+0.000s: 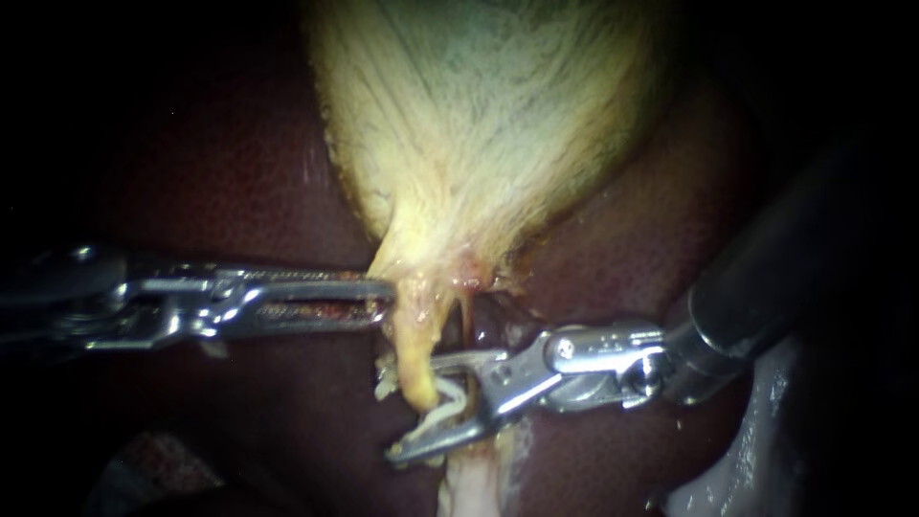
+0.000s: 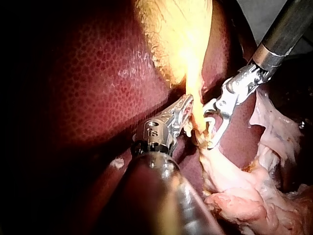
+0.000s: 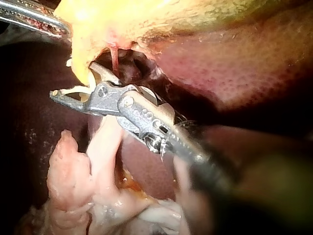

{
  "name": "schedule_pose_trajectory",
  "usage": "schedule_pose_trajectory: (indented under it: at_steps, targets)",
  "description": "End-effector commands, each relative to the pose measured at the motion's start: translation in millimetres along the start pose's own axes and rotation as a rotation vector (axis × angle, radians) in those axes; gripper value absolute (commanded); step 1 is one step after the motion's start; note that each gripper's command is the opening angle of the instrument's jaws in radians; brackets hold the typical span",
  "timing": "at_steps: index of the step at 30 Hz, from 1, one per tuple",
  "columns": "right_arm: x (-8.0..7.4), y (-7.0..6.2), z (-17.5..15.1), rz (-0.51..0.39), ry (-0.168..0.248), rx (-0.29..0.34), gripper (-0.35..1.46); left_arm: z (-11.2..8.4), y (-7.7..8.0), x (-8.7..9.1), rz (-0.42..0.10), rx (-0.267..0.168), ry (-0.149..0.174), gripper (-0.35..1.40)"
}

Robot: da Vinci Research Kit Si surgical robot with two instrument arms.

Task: Clipping third clip left tube

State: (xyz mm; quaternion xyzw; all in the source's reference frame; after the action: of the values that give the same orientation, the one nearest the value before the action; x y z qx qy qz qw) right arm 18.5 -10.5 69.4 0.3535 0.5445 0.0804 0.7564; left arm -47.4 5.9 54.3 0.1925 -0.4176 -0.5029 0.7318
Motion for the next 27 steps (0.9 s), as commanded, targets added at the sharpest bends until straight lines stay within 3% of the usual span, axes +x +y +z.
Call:
schedule_pose_trajectory:
  at_steps: [1,8,15,27]
  targets:
    - [-0.1,0.2,-0.2,0.001,0.001,-0.005,0.54,0.0,0.0,0.0,0.0,0.0,0.0,-0.35]
    - [0.5,1.1,-1.1,0.007,0.008,-0.028,0.54,0.0,0.0,0.0,0.0,0.003,0.001,-0.35]
    - [2.3,1.8,-2.1,0.021,0.019,-0.043,0.53,0.1,0.0,0.1,0.0,0.002,0.001,-0.35]
    - [2.3,1.8,-2.1,0.022,0.022,-0.043,0.49,0.1,0.0,0.1,0.0,0.002,0.001,-0.35]
